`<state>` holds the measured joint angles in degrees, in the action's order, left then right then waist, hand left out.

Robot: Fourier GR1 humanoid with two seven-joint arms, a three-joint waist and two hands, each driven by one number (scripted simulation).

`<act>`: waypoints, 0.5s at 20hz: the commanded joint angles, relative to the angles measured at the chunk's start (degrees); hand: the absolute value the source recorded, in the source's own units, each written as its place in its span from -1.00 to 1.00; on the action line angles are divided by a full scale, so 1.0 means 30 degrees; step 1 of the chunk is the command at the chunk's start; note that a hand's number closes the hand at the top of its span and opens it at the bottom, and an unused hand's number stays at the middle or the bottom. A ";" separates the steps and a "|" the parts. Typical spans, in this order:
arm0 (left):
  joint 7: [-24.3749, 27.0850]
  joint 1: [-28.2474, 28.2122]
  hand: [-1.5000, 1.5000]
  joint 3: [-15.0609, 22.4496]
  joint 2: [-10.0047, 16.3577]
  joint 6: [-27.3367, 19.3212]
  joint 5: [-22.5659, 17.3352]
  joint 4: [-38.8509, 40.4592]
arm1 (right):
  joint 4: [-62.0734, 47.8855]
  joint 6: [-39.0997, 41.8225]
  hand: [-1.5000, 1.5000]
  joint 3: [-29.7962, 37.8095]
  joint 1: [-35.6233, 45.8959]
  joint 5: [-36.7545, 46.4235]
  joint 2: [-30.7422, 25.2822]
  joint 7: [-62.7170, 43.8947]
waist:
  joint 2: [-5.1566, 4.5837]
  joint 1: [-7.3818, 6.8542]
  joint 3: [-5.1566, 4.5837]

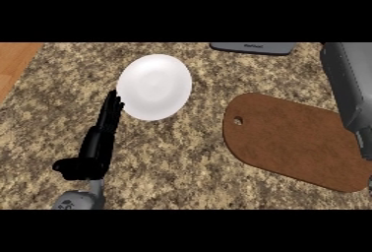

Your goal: Pick the eggplant from the cutting board and place it in the pot

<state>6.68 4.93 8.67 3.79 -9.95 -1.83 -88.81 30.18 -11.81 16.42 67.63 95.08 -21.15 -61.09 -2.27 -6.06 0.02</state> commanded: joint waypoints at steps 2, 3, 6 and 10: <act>0.0173 -0.0125 0.00 -0.0265 0.0041 -0.0362 0.0267 0.0167 | -0.1877 -0.1422 1.00 0.0925 0.0675 0.0295 -0.1173 -0.1643 | 0.0184 0.0583 0.0012; -0.0671 0.0241 0.00 -0.0318 0.0126 -0.0227 0.0015 -0.0253 | -0.2178 -0.1985 1.00 0.1032 0.0540 0.0429 -0.1240 -0.1808 | 0.0151 0.0505 0.0024; -0.0135 -0.0368 0.00 -0.0645 0.0245 -0.0086 -0.0259 -0.0397 | -0.2808 -0.2721 1.00 0.1430 0.0386 0.0551 -0.1567 -0.1937 | 0.0176 0.0528 0.0020; -0.0007 -0.0902 0.00 -0.0384 0.0154 -0.0099 -0.0065 -0.0632 | -0.3753 -0.3483 1.00 0.2163 -0.0712 0.0196 -0.2765 -0.0518 | 0.0261 0.0851 0.0030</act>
<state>6.26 2.81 7.24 4.68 -9.93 -2.38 -90.49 22.04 -17.32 21.33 66.91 95.85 -27.41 -59.56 -1.51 -3.94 0.08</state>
